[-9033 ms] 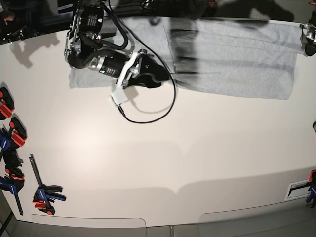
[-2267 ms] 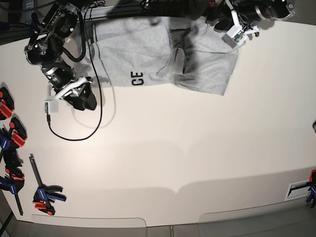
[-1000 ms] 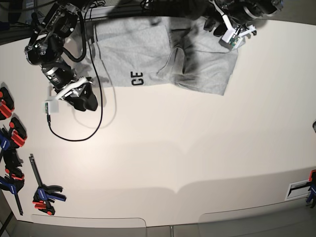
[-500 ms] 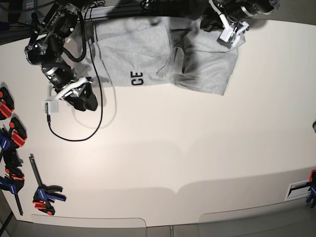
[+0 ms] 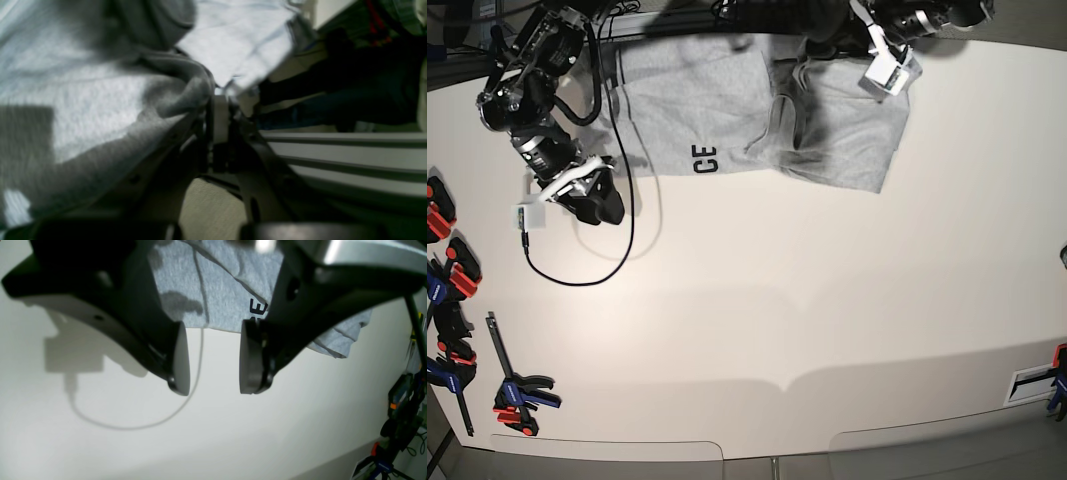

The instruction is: Fold the T-shirt properly

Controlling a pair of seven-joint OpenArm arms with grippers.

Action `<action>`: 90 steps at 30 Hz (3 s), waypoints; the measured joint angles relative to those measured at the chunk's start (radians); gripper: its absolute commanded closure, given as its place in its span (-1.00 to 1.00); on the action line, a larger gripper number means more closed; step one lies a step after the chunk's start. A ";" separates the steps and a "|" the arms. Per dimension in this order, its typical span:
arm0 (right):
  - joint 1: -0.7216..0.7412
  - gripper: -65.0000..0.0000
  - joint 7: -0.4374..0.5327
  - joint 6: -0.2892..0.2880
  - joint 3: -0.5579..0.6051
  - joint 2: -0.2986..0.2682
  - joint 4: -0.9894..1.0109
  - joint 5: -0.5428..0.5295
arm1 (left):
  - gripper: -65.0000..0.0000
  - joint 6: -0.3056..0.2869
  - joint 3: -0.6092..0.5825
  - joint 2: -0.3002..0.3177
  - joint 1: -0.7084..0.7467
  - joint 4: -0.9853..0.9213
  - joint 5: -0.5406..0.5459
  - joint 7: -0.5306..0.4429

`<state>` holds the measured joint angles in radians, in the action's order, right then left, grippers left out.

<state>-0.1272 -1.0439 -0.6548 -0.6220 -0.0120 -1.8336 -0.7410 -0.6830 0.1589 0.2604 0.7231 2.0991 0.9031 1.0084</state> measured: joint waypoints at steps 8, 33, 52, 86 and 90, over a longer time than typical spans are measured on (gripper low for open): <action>0.000 0.28 0.000 0.000 0.000 0.000 0.000 0.000 | 1.00 -0.003 0.000 0.000 0.000 0.000 0.022 0.013; 0.000 0.28 -0.004 0.000 0.000 -0.002 0.000 0.000 | 0.55 -0.003 0.000 -0.052 0.001 0.000 0.013 0.011; 0.000 0.28 -0.004 0.000 0.000 0.000 0.000 0.000 | 0.86 0.058 0.000 -0.052 -0.104 0.000 -0.301 -0.217; 0.000 0.28 -0.014 0.000 0.000 0.000 0.000 -0.027 | 0.89 0.169 -0.452 -0.194 -0.391 -0.343 -0.459 -0.246; 0.000 0.27 0.005 0.000 -0.015 -0.034 0.000 -0.023 | 0.89 0.136 -0.449 -0.193 -0.395 -0.261 -0.402 -0.191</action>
<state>-0.1268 -1.0393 -0.6544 -0.6369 -0.0460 -1.8336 -0.7635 -0.5472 -0.2901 0.0673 0.3283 1.8385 0.5014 0.8177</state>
